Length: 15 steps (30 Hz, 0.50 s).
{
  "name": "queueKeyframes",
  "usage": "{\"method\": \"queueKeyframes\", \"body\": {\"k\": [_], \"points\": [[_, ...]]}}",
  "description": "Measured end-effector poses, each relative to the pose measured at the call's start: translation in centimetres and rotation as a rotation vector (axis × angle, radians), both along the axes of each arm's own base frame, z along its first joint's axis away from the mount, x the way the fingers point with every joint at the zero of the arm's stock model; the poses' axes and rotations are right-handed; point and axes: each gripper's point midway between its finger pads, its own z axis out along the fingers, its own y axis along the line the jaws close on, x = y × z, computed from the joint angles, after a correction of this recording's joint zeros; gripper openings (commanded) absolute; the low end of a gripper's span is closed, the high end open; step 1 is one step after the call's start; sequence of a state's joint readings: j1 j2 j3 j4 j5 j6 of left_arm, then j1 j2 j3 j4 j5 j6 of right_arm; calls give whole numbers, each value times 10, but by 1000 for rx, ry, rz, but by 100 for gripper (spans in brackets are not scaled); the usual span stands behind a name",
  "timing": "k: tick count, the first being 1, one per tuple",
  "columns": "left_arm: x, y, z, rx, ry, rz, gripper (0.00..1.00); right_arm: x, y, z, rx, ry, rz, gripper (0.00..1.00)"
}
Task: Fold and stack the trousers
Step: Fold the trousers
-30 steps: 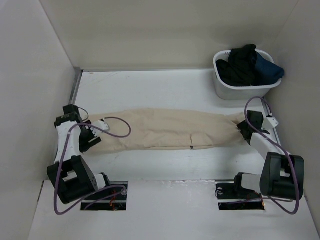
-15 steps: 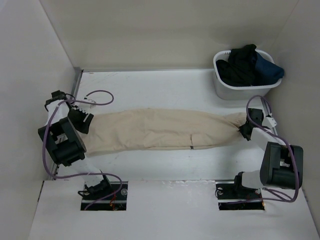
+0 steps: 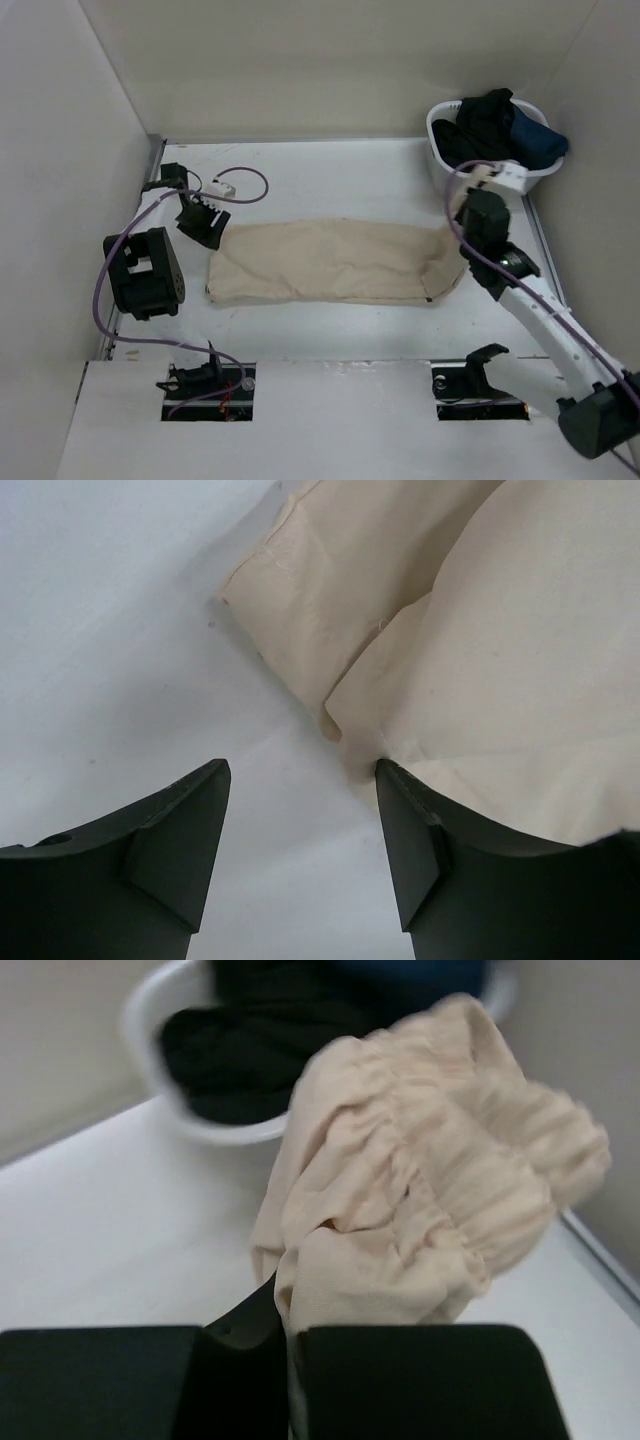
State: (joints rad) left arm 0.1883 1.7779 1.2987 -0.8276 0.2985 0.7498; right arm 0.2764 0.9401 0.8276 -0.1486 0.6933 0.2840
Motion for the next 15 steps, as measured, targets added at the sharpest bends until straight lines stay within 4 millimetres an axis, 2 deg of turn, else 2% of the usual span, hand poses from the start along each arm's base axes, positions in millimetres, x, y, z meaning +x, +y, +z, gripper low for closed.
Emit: {"method": "queueKeyframes", "body": {"k": [2,3,4,6,8,10,13,15], "points": [[3,-7,-3,-6,2,1,59,11,61,-3,-61,30,162,0],[4,-9,-5,-9,6,3,58,15,93,-12,-98,60,234,0],[4,-12,-8,-12,14,5,58,17,120,-22,-130,90,290,0],[5,-16,-14,-17,28,10,58,20,173,-57,-212,186,392,0],[6,-18,-19,-20,38,17,58,16,213,-92,-287,275,467,0],[6,-19,-21,-22,42,20,58,11,243,-118,-344,340,523,0],[7,-17,-21,-22,38,31,58,6,286,-138,-388,384,592,1],[8,-14,-21,-21,33,41,58,4,306,-145,-394,392,623,2]]}}
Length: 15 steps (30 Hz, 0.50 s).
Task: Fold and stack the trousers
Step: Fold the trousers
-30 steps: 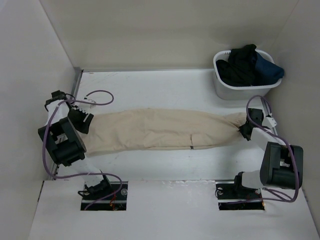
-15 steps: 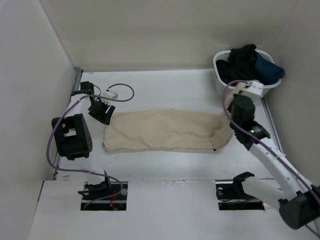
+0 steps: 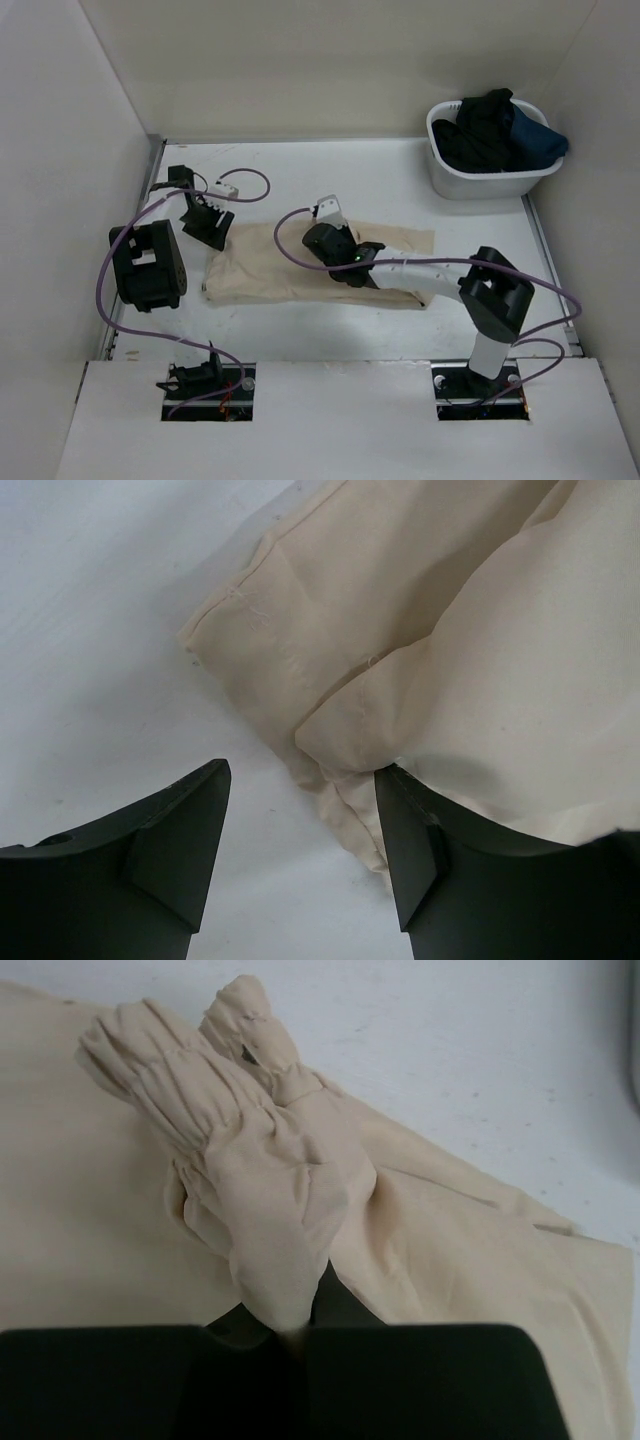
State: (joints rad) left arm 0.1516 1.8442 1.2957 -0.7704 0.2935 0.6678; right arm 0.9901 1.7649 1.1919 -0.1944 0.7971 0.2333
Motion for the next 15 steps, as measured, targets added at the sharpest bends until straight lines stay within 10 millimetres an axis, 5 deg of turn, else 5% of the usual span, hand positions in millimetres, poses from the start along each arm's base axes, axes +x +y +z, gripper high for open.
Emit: {"method": "queueKeyframes", "body": {"k": [5,8,12,15], "points": [[1,9,-4,1,-2,26,58,-13,21,-10,5,33,45,8],[0,10,-7,1,1,30,58,-20,32,-14,27,61,88,47],[0,11,-9,0,0,32,58,-43,62,-26,75,166,266,80],[1,12,-7,0,-3,43,58,-72,80,-23,140,252,445,84]]}}
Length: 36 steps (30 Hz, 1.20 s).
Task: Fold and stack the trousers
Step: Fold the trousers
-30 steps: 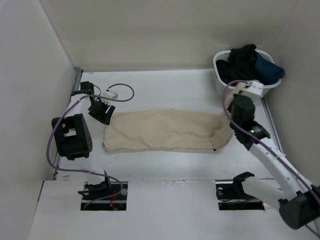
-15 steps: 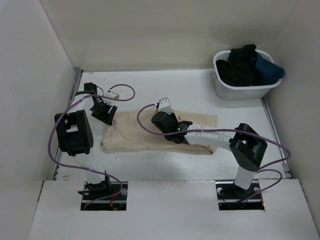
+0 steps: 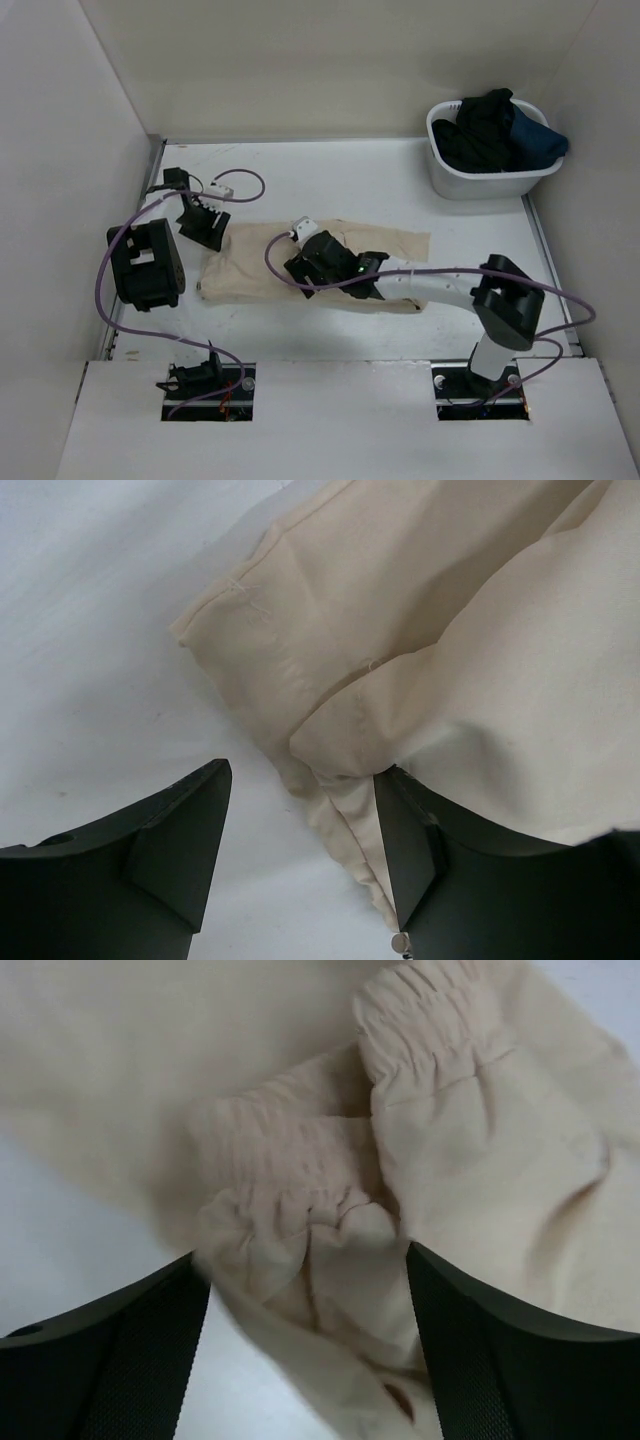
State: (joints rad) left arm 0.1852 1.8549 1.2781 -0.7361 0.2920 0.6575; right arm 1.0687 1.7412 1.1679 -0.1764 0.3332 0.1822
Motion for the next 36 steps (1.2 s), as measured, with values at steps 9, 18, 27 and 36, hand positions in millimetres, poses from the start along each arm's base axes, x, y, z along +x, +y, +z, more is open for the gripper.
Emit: {"method": "queueKeyframes", "body": {"k": [9,18,27,36], "points": [[40,-4,121,47,-340,-9,69,-31,-22,172,548,-68,115,37],[-13,-239,189,-253,-465,-516,64,13,-161,16,441,183,-520,9],[-54,-314,52,-237,-150,-594,59,-8,-194,-53,428,344,-739,8],[-58,-303,0,-159,-80,-561,59,12,-201,-56,414,320,-732,28]]}}
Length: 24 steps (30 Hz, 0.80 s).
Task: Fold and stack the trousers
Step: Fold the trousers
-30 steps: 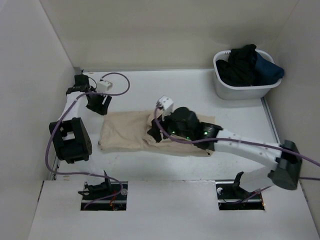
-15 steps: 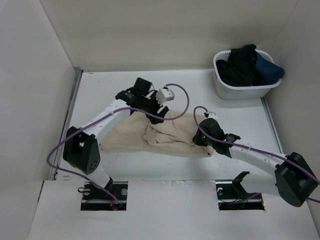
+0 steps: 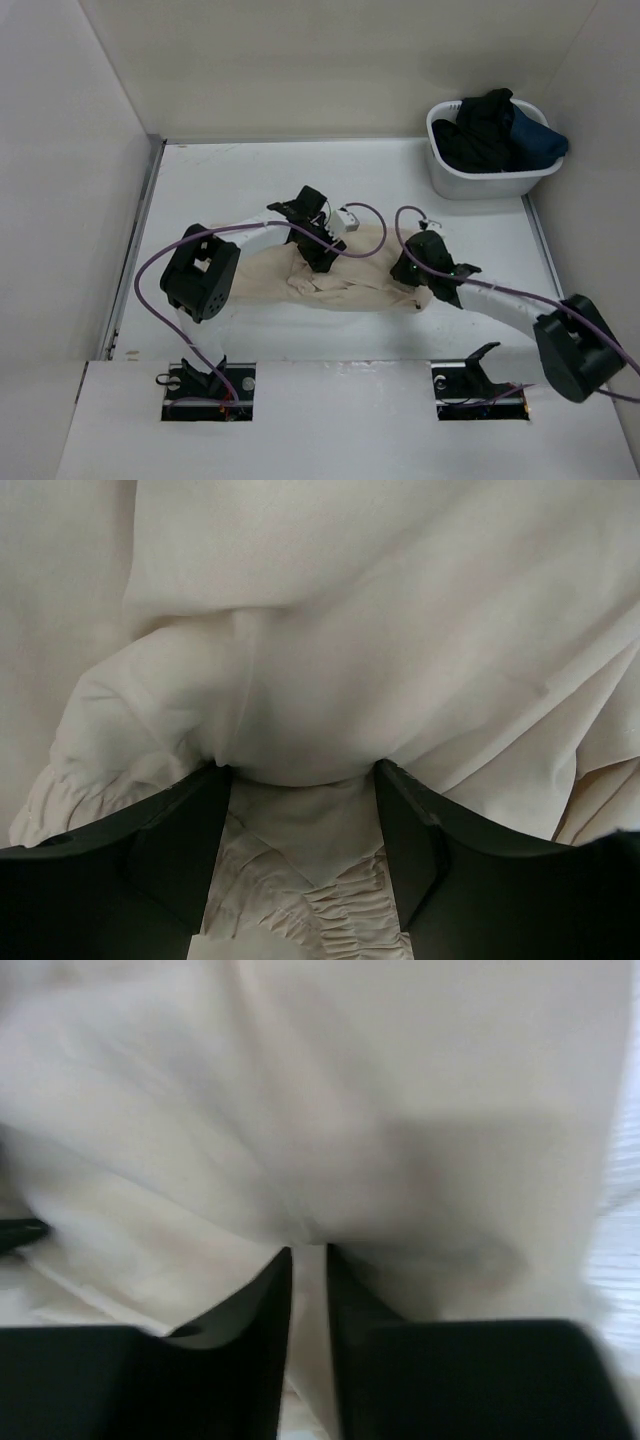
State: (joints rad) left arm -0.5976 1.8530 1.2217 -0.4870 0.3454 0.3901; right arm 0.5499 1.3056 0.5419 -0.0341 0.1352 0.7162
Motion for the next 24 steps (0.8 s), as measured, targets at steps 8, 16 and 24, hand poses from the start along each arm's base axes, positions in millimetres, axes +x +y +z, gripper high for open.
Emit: {"method": "queueKeyframes", "body": {"k": [8,16,24], "points": [[-1,-1,-1,7,-16,-1,59,9,-59,125,125,-303,-168,85],[-1,-1,-1,9,-19,-1,59,-26,-78,2,160,45,-250,100],[0,-1,1,8,-21,-1,59,-15,-56,3,260,63,-211,18]]}}
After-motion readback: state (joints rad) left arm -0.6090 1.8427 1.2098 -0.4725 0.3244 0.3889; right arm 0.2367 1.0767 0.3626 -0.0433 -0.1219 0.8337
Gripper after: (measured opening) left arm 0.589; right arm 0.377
